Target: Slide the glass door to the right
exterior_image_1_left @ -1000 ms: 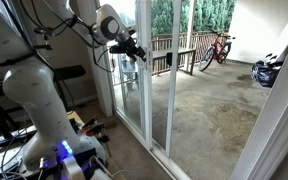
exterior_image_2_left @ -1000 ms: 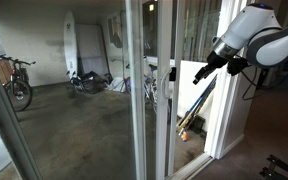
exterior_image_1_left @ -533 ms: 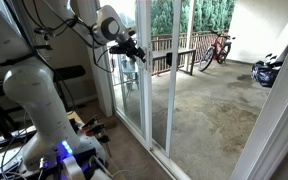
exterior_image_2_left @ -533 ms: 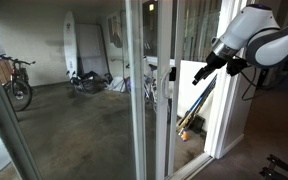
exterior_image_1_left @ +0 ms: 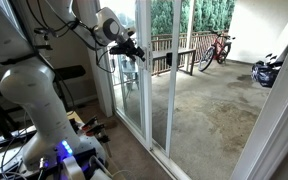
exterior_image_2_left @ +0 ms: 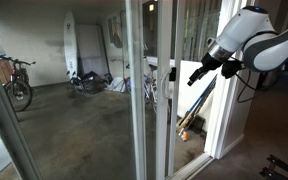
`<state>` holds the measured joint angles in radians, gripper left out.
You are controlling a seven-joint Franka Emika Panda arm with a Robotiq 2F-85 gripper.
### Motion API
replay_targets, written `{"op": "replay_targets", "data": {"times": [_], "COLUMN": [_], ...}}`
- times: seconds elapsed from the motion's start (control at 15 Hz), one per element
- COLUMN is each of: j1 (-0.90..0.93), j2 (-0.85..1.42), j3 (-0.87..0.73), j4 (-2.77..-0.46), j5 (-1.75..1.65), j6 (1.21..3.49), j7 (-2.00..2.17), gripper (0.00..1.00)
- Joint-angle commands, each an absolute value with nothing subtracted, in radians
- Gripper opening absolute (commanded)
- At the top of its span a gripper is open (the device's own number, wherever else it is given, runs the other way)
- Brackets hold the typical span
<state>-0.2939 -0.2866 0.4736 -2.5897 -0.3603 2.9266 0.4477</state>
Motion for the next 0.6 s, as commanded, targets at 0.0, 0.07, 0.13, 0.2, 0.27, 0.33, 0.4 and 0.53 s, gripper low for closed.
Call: {"op": "replay_targets", "data": {"times": [0.0, 0.07, 0.13, 0.2, 0.27, 0.33, 0.4, 0.53], "j1": [-0.437, -0.479, -0.502, -0.527, -0.553, -0.581, -0.602, -0.636], "j2": [-0.197, -0.18, -0.163, -0.142, -0.13, -0.122, -0.112, -0.085], "j3": [0.648, 0.702, 0.738, 0.774, 0.806, 0.834, 0.856, 0.89], "j4": [-2.497, -2.474, -2.451, -2.433, -2.416, -2.404, -2.389, -2.361], "j5": [-0.543, -0.61, -0.656, -0.707, -0.76, -0.822, -0.88, -0.987], "j6": [2.955, 2.95, 2.94, 2.943, 2.944, 2.954, 2.955, 2.947], "j7": [0.624, 0.682, 0.726, 0.771, 0.817, 0.872, 0.922, 1.023], "gripper": [1.0, 1.0, 1.0, 1.0, 1.0, 1.0, 1.0, 1.0]}}
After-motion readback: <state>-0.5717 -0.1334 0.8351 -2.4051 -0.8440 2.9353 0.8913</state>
